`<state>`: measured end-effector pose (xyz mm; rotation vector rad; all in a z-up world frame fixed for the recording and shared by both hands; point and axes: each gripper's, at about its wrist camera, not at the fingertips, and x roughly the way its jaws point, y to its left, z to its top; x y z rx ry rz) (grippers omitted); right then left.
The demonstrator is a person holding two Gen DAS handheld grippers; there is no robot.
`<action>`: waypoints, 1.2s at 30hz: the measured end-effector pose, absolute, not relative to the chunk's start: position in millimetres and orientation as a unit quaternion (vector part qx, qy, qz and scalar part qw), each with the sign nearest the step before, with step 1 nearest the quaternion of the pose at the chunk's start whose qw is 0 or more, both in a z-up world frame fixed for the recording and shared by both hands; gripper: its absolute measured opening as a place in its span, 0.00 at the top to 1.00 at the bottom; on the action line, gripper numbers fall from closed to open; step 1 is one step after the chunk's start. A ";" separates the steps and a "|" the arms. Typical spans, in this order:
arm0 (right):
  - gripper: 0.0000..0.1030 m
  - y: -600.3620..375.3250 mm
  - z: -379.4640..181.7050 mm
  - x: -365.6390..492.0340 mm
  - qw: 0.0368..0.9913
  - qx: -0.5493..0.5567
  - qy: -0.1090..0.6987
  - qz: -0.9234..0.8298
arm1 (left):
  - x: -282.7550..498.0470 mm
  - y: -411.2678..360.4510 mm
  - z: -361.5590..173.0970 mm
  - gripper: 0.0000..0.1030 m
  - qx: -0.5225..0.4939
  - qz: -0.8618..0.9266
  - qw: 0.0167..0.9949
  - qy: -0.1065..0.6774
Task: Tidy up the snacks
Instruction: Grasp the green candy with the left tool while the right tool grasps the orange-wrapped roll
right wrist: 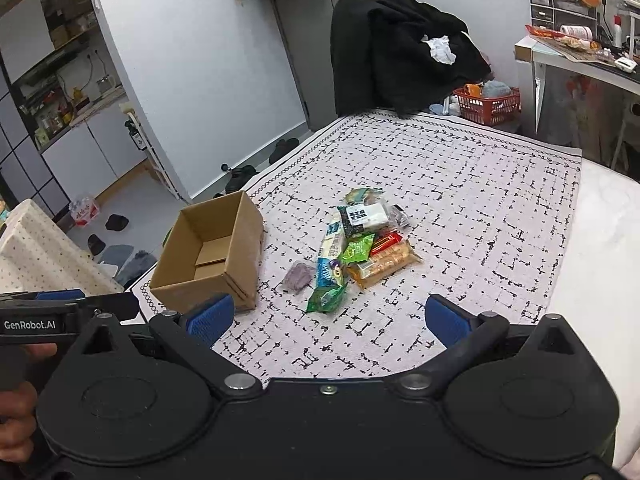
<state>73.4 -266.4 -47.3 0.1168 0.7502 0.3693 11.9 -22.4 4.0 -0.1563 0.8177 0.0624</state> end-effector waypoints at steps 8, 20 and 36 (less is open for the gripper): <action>0.00 -278.0 -62.1 92.3 0.905 0.070 0.381 0.178 | 32.7 -37.9 -4.6 0.01 -0.068 0.026 0.911 0.405; 0.04 -296.7 -88.7 133.6 0.892 0.110 0.399 0.181 | 68.5 -57.2 -29.0 0.02 -0.073 0.023 0.902 0.425; 0.21 -305.2 -140.6 192.3 0.861 0.190 0.434 0.186 | 121.9 -67.2 -75.1 0.16 -0.100 0.052 0.887 0.449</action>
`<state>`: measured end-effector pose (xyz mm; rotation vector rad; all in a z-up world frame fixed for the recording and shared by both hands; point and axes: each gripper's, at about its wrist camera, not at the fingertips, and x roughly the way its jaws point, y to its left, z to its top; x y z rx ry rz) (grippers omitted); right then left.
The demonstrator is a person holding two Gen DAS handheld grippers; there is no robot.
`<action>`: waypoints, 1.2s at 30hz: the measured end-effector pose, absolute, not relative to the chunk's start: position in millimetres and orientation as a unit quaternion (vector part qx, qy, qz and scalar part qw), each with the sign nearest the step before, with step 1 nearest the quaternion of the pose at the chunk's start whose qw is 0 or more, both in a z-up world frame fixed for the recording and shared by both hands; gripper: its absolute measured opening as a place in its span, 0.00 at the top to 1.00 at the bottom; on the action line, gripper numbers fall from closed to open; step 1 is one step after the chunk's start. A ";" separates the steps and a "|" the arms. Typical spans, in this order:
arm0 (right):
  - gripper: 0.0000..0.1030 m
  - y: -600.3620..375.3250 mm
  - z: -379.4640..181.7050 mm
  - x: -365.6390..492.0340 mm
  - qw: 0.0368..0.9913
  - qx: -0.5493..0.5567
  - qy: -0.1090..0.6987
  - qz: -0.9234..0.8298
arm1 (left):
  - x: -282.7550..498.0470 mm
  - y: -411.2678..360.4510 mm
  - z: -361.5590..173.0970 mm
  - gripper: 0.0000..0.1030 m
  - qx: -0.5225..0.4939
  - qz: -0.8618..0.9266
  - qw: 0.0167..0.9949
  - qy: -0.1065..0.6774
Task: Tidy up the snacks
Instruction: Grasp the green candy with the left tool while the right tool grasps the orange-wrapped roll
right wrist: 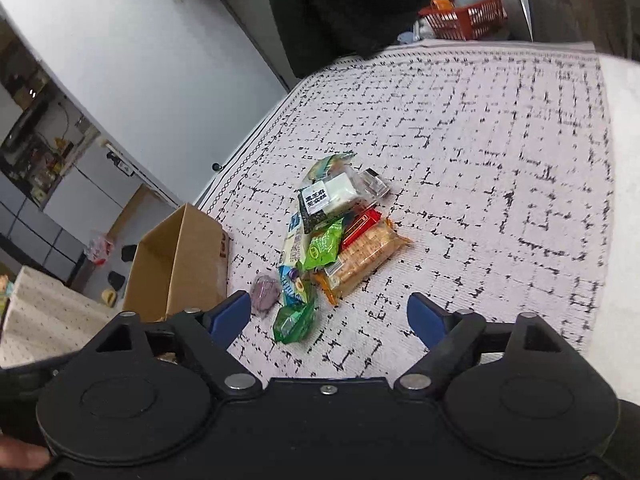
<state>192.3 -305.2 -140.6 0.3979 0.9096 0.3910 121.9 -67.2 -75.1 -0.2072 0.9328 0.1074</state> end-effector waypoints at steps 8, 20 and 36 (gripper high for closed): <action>0.32 -305.8 -166.0 220.2 0.839 0.225 0.456 0.196 | 149.9 -77.3 -102.6 0.27 -0.110 0.053 0.876 0.467; 0.41 -305.1 -205.6 269.1 0.809 0.271 0.490 0.181 | 191.3 -85.4 -146.7 0.43 -0.132 0.073 0.853 0.500; 0.50 -297.4 -243.5 305.2 0.786 0.297 0.508 0.187 | 238.4 -99.3 -191.7 0.43 -0.124 0.078 0.805 0.575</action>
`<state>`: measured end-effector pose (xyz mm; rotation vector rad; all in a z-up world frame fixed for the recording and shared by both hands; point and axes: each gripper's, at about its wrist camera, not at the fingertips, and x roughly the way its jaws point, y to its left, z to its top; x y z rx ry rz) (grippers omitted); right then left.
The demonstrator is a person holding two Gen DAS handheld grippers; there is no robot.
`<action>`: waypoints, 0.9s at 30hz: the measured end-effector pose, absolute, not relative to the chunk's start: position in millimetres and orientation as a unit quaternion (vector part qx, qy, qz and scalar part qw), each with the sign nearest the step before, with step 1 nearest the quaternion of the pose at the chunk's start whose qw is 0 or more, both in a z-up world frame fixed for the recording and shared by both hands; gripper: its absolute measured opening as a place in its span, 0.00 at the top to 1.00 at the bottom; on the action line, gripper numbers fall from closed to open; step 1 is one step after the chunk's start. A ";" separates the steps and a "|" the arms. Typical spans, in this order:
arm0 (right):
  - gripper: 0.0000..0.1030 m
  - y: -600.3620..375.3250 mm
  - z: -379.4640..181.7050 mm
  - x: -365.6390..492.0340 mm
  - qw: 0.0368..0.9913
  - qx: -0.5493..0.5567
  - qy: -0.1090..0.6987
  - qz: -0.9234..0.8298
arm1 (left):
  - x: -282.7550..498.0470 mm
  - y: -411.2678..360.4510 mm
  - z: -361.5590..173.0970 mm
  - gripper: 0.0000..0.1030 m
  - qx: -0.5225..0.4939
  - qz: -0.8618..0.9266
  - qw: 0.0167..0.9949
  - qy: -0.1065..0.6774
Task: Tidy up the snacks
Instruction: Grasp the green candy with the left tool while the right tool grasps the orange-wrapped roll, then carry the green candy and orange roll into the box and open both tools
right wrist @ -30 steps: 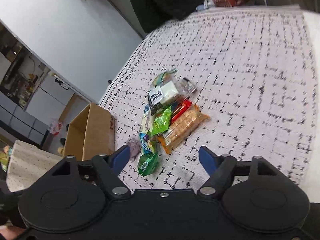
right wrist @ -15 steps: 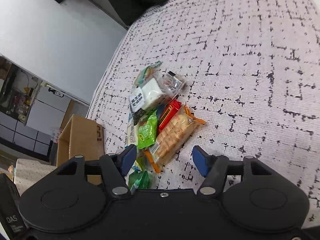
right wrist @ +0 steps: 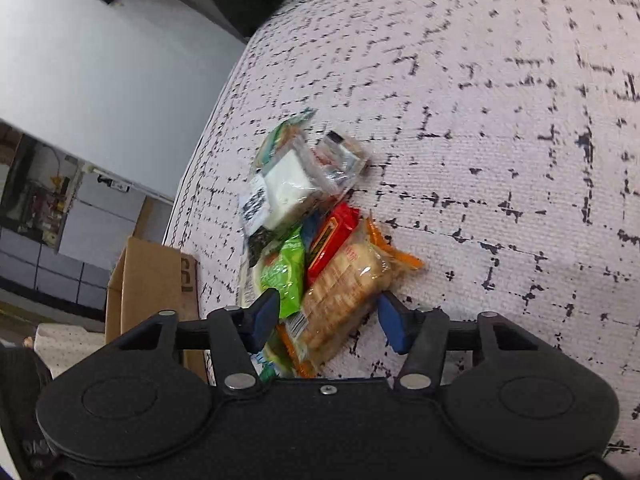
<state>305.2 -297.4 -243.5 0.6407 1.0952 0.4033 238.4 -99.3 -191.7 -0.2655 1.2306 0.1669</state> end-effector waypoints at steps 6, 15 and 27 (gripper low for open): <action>0.52 -278.1 -236.9 317.2 0.806 0.240 0.513 0.175 | 237.5 -101.2 -197.9 0.43 -0.123 0.081 0.766 0.626; 0.55 -250.3 -229.1 321.5 0.818 0.133 0.535 0.166 | 230.4 -91.9 -207.3 0.48 -0.176 0.086 0.748 0.634; 0.61 -262.2 -200.0 292.3 0.818 0.126 0.546 0.135 | 208.9 -77.5 -190.7 0.71 -0.191 0.088 0.766 0.607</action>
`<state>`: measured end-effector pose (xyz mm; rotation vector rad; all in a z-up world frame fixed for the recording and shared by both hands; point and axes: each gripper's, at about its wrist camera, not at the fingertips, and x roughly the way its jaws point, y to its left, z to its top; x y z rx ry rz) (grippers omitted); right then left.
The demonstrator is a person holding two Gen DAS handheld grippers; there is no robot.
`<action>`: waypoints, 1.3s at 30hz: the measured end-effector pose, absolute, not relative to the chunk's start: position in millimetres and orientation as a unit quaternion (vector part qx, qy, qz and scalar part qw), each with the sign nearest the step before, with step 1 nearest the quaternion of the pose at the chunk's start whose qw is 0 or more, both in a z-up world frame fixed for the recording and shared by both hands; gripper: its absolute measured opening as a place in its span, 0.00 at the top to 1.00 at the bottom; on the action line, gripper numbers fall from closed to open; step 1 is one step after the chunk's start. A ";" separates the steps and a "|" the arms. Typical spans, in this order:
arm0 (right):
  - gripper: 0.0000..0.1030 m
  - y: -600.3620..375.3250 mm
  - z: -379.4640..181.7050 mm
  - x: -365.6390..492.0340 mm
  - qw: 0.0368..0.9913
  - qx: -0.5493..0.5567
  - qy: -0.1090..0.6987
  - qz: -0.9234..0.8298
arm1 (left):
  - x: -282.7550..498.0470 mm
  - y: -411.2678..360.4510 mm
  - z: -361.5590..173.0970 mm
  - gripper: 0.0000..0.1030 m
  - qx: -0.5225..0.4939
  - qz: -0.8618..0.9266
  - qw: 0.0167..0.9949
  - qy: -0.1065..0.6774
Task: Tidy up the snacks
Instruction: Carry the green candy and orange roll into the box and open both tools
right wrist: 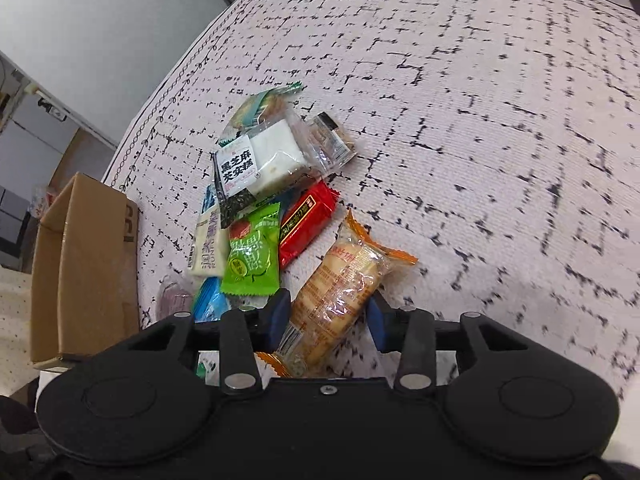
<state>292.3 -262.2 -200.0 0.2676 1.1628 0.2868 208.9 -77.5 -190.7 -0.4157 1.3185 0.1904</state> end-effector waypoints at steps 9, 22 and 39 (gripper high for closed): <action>0.61 -253.1 -163.5 268.1 0.829 0.136 0.524 0.138 | 198.3 -77.9 -153.5 0.71 -0.195 0.066 0.796 0.570; 0.61 -206.0 -112.7 253.9 0.849 0.121 0.486 0.170 | 184.7 -57.8 -99.9 0.71 -0.191 0.049 0.837 0.511; 0.61 -131.3 -77.9 256.9 0.848 0.088 0.474 0.221 | 180.1 19.7 -70.7 0.71 -0.236 0.083 0.858 0.448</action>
